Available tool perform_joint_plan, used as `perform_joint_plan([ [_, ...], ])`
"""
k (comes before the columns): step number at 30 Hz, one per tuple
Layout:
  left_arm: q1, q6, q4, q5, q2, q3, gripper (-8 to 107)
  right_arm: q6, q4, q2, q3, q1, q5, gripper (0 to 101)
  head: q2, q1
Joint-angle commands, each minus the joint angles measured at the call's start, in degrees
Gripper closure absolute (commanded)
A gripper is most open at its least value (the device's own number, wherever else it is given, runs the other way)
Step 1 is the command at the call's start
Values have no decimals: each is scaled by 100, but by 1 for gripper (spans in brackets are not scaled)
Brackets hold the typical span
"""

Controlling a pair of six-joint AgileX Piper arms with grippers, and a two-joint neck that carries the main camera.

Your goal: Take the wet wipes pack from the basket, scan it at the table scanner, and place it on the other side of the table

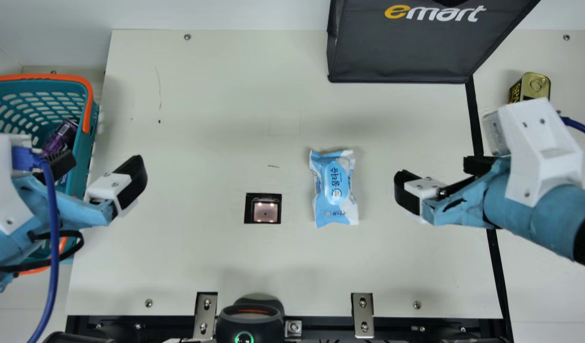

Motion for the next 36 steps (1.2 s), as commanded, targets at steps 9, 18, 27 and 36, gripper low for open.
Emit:
perform_joint_plan([
  [9, 0, 0, 0, 0, 0, 0, 9, 469, -184, 806, 153, 822, -278, 6, 0, -157],
  [18, 0, 0, 0, 0, 0, 0, 9, 798, -85, 1556, 115, 1608, -533, 6, 0, -157],
  [27, 0, 0, 0, 0, 0, 0, 9, 1046, -178, 2171, 71, 2011, -758, 6, 0, -157],
  [36, 0, 0, 0, 0, 0, 0, 9, 1676, -536, 2728, 53, 2355, -1081, 6, 0, -157],
])
